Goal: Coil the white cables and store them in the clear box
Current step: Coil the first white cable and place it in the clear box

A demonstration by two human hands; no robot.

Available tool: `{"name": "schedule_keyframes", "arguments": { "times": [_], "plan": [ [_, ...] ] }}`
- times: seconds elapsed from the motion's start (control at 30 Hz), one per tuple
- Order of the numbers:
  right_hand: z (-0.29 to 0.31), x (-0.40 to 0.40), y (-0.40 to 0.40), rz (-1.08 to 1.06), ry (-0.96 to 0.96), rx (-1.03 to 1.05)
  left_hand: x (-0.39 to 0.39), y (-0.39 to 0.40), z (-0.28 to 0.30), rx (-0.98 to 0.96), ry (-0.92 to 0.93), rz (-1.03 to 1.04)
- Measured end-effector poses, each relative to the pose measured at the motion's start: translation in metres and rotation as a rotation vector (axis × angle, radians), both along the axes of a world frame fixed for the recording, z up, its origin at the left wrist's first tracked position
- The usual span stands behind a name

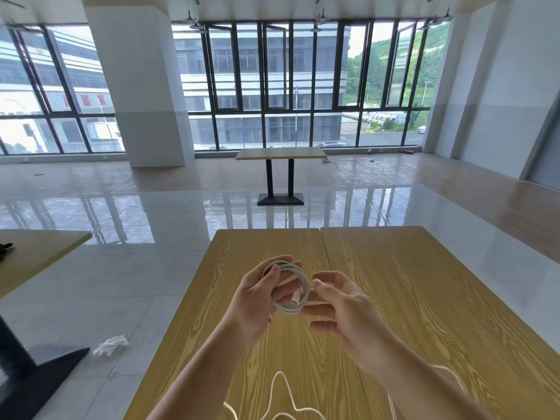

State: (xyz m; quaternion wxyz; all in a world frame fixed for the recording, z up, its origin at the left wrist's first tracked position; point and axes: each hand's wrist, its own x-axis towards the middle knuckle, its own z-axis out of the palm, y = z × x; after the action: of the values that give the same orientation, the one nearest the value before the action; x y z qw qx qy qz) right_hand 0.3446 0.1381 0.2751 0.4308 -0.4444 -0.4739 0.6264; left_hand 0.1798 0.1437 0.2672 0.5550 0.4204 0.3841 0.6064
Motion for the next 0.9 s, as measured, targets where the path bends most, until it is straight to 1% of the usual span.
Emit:
{"name": "schedule_keyframes", "arguments": {
  "times": [0.07,0.1,0.23,0.27,0.43,0.5,0.63,0.73,0.9],
  "plan": [
    [0.002,-0.001,-0.002,-0.058,-0.273,0.139,0.002,0.001,-0.001,0.006,0.03,0.026],
    [0.003,-0.002,-0.003,-0.058,-0.365,0.196,0.003,0.002,-0.002,0.01,0.048,0.037],
    [0.006,-0.009,-0.005,-0.046,-0.617,0.331,0.008,0.003,-0.002,0.034,0.185,0.084],
    [0.006,-0.01,-0.004,-0.056,-0.644,0.342,0.009,0.003,-0.002,0.031,0.21,0.086],
    [0.007,-0.007,-0.001,-0.021,-0.633,0.302,0.011,0.002,-0.005,-0.002,0.309,0.052],
    [0.006,-0.003,0.001,-0.015,-0.624,0.279,0.009,0.003,-0.006,-0.01,0.318,0.066],
    [0.004,0.005,0.0,0.014,-0.518,0.208,-0.002,0.005,-0.006,-0.039,0.195,0.128],
    [0.001,0.006,-0.003,0.036,-0.509,0.192,-0.011,0.006,-0.007,-0.044,0.112,0.132],
    [0.004,0.008,-0.002,0.021,-0.389,0.12,-0.016,0.007,-0.008,-0.034,0.137,0.068]
  ]
}}
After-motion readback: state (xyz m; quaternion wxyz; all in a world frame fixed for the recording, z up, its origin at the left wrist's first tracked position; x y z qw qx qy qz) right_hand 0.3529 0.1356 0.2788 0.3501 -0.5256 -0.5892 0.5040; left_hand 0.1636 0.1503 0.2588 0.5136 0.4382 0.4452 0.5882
